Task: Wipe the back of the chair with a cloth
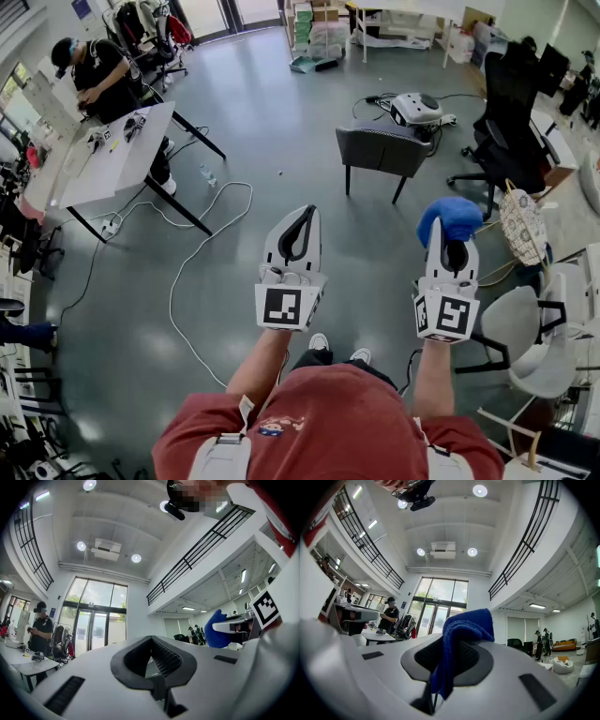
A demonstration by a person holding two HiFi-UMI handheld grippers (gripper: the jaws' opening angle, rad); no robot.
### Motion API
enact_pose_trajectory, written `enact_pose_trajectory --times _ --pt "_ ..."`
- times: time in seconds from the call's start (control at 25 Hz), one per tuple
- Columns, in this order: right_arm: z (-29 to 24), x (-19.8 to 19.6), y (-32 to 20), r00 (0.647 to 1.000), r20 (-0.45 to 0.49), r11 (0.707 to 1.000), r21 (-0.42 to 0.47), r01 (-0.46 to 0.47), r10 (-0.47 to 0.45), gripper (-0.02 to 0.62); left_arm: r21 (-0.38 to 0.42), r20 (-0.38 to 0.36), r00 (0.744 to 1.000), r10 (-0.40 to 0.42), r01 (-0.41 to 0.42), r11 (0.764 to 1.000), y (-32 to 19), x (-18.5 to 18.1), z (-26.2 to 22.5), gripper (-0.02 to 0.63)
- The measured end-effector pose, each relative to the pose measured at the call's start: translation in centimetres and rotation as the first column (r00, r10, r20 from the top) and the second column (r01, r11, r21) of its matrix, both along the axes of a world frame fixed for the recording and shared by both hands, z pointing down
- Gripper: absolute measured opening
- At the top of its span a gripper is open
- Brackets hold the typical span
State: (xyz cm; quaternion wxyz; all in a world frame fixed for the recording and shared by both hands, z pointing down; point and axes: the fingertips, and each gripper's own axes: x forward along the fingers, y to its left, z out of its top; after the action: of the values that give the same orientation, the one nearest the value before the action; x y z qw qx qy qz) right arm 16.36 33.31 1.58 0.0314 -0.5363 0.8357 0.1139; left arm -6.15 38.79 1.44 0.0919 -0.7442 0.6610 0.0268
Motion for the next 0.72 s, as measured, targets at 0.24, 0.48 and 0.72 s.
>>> enact_pose_trajectory --times 0.24,0.48,0.72 --pt "0.2 -0.5 -0.3 1.000 -0.005 1.000 0.004 -0.001 0.001 0.060 0.060 -0.031 0.999 -0.013 0.015 0.998 -0.5 -0.6 -1.3 0.014" --pt "0.1 -1.6 -0.5 1.000 0.000 1.000 0.009 -0.006 0.006 0.060 0.073 -0.043 0.999 0.008 -0.005 0.997 -0.9 -1.4 -1.0 0.014" --pt "-0.1 -3.1 -0.9 1.000 0.027 1.000 0.026 -0.016 0.016 0.060 0.078 -0.048 0.999 0.007 -0.003 0.997 -1.5 -3.3 -1.1 0.014"
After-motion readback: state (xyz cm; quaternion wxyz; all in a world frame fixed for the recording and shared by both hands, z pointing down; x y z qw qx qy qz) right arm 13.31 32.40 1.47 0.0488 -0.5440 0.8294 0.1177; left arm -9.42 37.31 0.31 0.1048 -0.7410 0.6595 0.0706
